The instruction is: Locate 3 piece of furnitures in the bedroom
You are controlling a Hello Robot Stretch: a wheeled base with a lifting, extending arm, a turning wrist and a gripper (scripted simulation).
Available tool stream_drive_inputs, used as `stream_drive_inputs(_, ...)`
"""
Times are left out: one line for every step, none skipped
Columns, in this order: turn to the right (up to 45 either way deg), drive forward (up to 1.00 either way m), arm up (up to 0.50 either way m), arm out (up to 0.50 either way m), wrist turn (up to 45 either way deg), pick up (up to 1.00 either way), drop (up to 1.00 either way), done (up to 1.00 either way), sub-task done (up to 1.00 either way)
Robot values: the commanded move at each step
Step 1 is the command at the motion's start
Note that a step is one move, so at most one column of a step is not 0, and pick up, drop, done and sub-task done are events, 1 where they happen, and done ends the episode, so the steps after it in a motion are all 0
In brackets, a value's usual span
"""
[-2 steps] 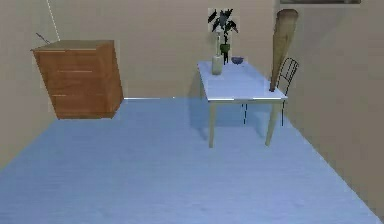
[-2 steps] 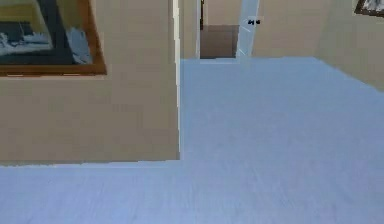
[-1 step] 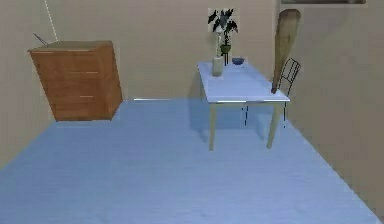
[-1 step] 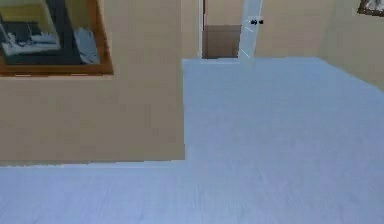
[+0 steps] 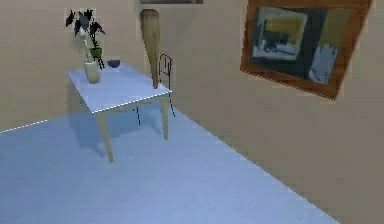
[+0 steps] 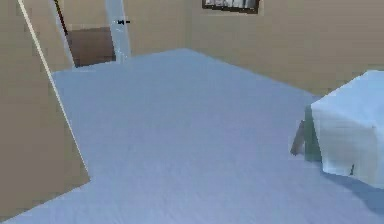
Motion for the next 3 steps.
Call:
stream_drive_inputs(0.0, 1.0, 0.0, 0.0, 0.0, 0.0, 0.0, 0.0, 0.0)
stream_drive_inputs(6.0, 0.0, 0.0, 0.0, 0.0, 0.0, 0.0, 0.0, 0.0)
stream_drive_inputs(0.0, 0.3, 0.0, 0.0, 0.0, 0.0, 0.0, 0.0, 0.0)
